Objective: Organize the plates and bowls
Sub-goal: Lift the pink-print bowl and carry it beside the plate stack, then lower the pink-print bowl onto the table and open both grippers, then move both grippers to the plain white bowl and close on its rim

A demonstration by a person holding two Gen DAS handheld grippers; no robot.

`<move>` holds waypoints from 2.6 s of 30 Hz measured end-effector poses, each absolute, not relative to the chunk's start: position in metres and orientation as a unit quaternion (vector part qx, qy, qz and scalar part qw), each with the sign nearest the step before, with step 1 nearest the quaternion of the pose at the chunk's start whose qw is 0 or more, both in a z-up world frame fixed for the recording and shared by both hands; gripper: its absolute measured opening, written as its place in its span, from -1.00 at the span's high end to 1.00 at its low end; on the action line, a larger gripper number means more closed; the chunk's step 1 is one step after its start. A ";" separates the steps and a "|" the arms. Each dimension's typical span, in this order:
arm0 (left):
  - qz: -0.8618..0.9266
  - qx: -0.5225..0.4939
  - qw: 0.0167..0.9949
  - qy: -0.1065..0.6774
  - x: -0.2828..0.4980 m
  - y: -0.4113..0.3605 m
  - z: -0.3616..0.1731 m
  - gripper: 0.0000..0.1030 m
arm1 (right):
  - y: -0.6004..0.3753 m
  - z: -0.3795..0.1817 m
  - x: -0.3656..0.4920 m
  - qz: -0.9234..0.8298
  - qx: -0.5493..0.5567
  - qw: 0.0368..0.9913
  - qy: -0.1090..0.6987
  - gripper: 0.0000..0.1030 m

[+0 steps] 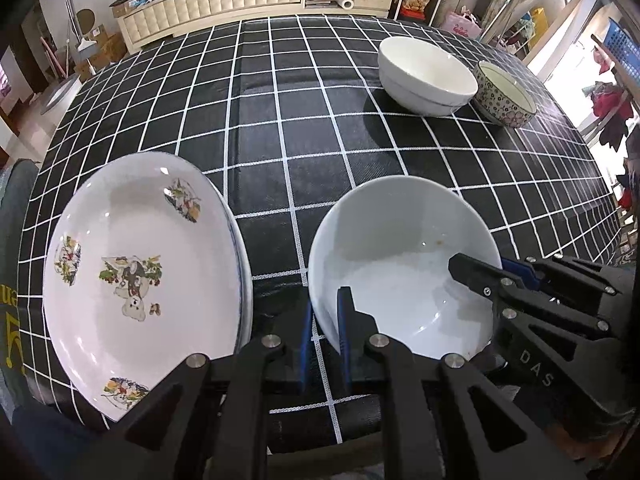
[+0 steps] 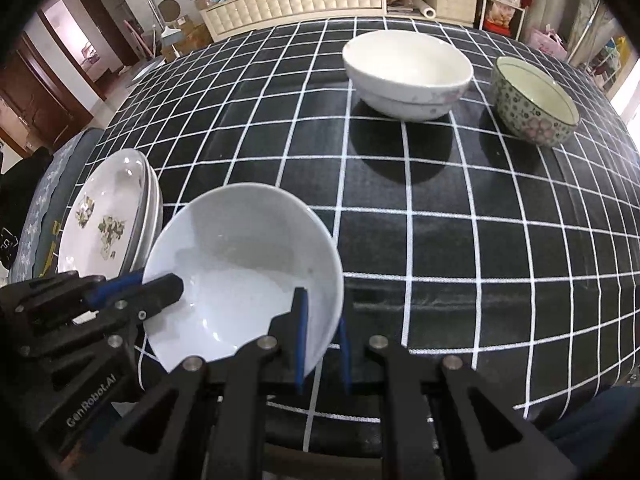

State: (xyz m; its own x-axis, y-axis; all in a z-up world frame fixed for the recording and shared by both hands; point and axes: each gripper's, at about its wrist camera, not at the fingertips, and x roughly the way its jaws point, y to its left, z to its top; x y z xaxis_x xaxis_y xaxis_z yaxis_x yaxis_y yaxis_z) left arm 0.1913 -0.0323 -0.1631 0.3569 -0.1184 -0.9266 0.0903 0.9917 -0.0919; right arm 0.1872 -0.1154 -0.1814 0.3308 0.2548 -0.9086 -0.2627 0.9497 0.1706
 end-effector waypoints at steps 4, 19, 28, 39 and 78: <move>-0.064 -0.012 0.822 0.566 0.190 -0.031 -0.165 0.80 | -0.120 -0.177 0.191 0.161 -0.002 0.815 0.556 0.66; -0.067 0.013 0.859 0.507 0.196 -0.032 -0.110 0.80 | -0.137 -0.130 0.208 0.154 -0.001 0.845 0.512 0.66; -0.070 0.006 0.863 0.500 0.230 -0.043 -0.090 0.80 | -0.156 -0.105 0.237 0.145 0.003 0.860 0.490 0.66; -0.089 0.029 0.869 0.485 0.280 -0.074 -0.068 0.80 | -0.176 -0.096 0.287 0.140 0.024 0.867 0.478 0.66; -0.105 0.042 0.819 0.562 0.415 -0.101 -0.140 0.41 | -0.201 -0.162 0.367 0.105 0.020 0.829 0.549 0.53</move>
